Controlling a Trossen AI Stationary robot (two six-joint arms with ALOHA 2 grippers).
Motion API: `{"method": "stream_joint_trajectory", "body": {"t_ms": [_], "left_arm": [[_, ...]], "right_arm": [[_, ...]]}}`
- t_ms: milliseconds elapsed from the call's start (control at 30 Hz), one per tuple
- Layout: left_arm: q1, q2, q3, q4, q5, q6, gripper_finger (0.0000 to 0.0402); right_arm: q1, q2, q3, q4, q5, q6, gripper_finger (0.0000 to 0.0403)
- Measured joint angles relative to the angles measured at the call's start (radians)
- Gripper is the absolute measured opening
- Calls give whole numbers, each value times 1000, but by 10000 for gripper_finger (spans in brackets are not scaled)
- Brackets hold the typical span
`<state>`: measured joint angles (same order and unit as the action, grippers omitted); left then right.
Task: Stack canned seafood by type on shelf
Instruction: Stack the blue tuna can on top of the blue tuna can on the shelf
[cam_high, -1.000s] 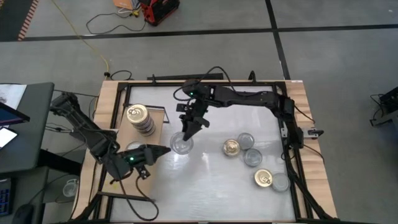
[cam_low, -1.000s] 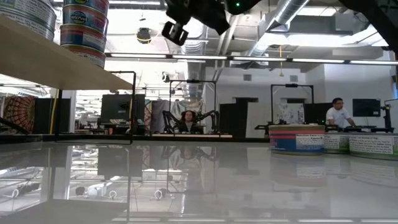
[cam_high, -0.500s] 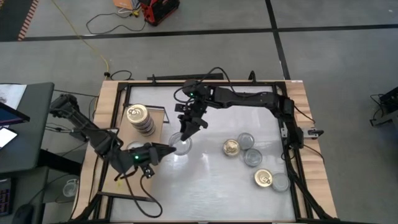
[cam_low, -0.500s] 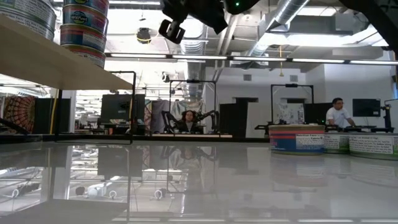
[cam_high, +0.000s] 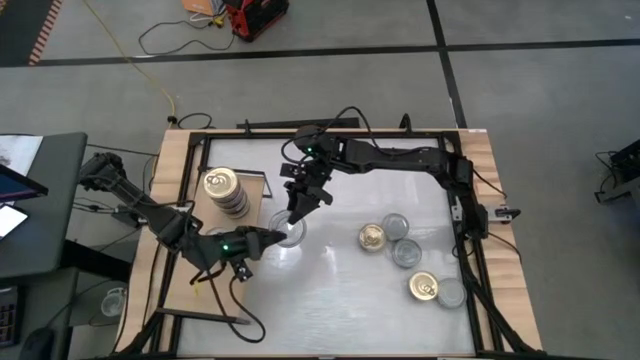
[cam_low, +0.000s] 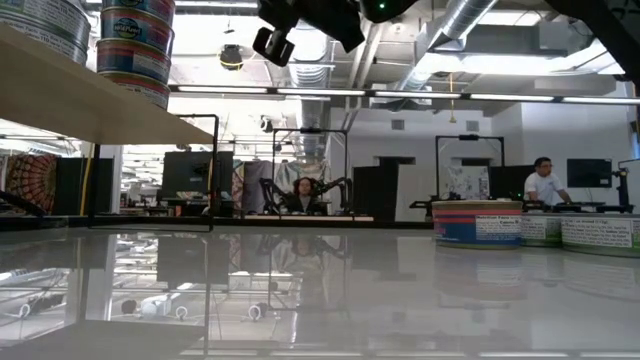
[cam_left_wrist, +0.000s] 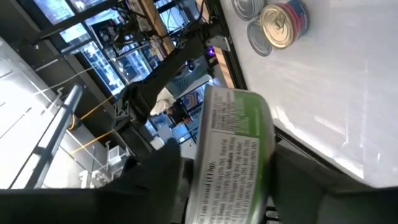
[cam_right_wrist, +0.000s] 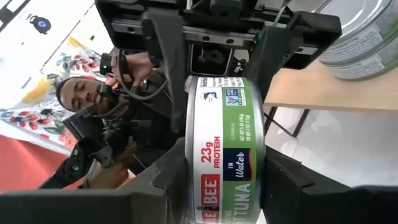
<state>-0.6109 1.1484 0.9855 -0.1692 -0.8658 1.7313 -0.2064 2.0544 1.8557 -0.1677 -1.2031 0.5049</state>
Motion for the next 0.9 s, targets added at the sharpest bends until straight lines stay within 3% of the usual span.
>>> {"method": "stream_joint_trajectory", "body": {"t_ms": [133,267,433,633,767,900], "left_arm": [[0,0,0,-9,-3,-13,136],[-6,-1,0,-26,-13,-45,134],[-39,-12,0,-21,-24,-161,134],[-120,-63,0,-26,-78,-257,134],[-217,-108,0,-66,-87,-424,134],[-333,-158,0,-163,-88,-683,137]], "right_arm": [[-1,0,0,-8,-5,16,162],[-5,2,0,-7,14,29,164],[-5,1,0,23,60,11,246],[-17,1,0,48,-2,97,347],[-32,-10,0,6,-18,80,378],[-31,-66,0,-106,122,-87,380]]}}
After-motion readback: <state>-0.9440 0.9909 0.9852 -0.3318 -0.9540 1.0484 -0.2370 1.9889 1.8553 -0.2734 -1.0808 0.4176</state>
